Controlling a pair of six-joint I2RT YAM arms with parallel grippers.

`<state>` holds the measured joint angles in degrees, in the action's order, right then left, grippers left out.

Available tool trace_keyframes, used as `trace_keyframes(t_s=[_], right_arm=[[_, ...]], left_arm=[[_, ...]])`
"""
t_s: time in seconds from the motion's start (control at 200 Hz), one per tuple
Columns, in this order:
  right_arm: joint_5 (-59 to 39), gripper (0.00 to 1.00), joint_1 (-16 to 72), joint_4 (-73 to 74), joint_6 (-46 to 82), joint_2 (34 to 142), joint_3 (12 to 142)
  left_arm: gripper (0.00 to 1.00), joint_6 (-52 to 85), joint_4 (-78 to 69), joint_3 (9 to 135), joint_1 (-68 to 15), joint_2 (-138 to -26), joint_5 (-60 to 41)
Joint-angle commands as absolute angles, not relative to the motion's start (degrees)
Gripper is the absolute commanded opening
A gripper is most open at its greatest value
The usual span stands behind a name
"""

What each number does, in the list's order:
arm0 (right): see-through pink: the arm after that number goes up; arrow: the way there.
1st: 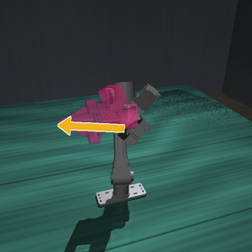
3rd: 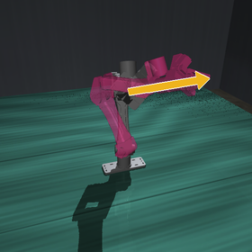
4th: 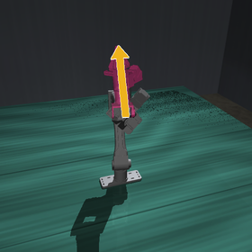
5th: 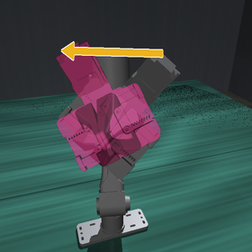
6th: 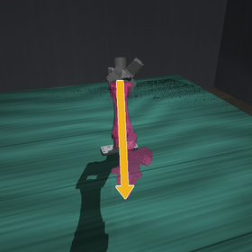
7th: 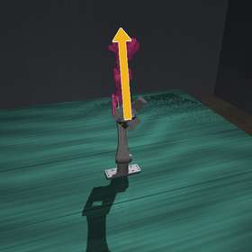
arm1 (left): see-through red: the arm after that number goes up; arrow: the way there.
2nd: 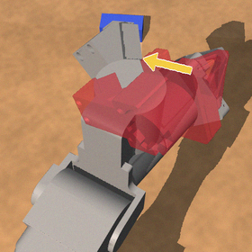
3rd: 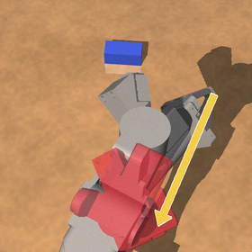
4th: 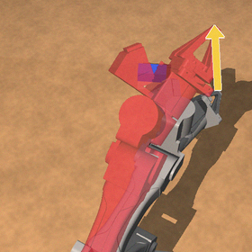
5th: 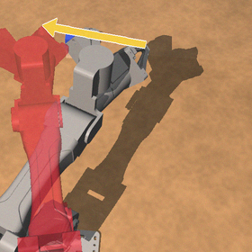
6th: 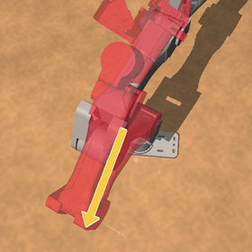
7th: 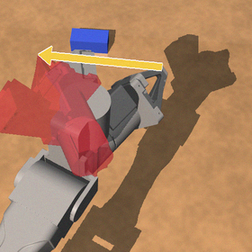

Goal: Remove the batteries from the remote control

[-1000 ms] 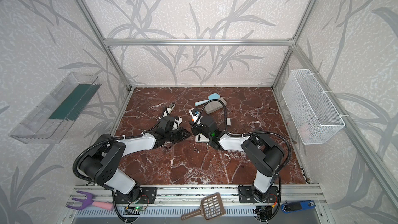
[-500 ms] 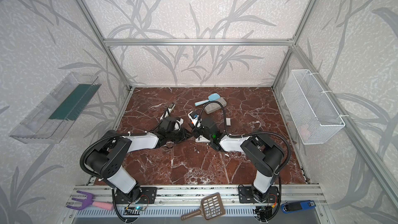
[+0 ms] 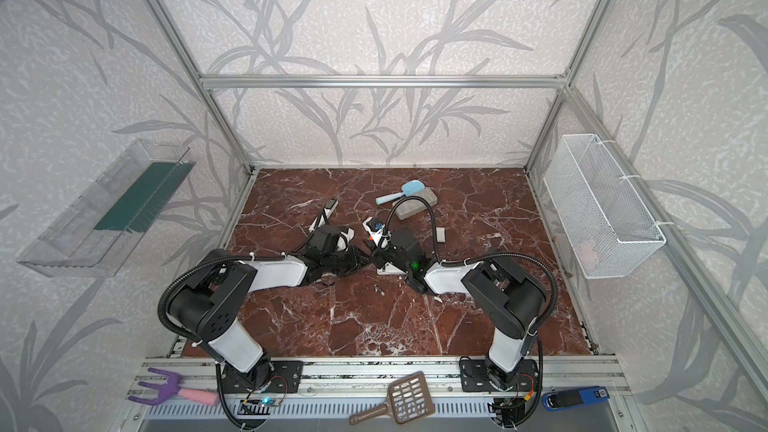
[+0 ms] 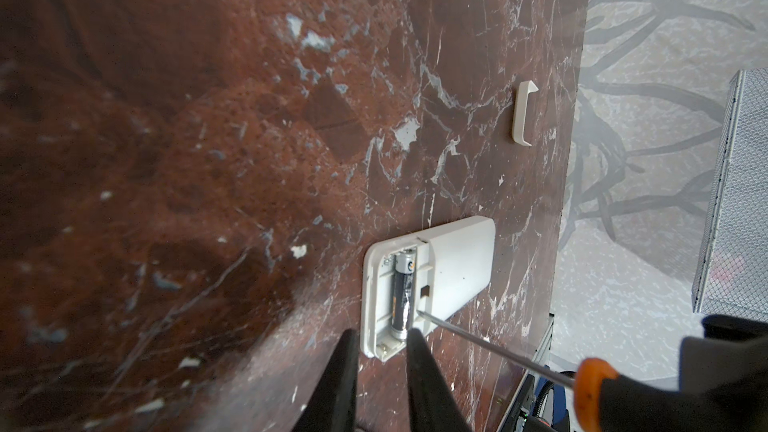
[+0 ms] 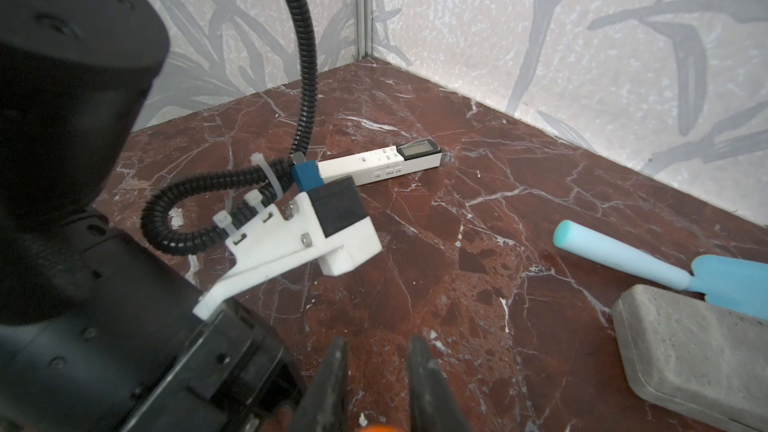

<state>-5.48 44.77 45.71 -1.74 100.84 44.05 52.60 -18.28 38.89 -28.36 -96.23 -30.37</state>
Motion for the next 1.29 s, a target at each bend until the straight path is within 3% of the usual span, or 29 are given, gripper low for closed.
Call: trace_keyframes(t_s=[0.0, 1.29], right_arm=[[-6.3, 0.00, 44.6, 46.7, -2.9, 99.9, 43.9], [-8.4, 0.00, 43.2, 47.9, -3.2, 102.8, 44.6]], left_arm=[[0.24, 53.2, -19.3, 38.4, -28.4, -96.9, -31.0], [0.24, 54.1, -21.3, 38.5, -28.5, -99.9, -31.9]])
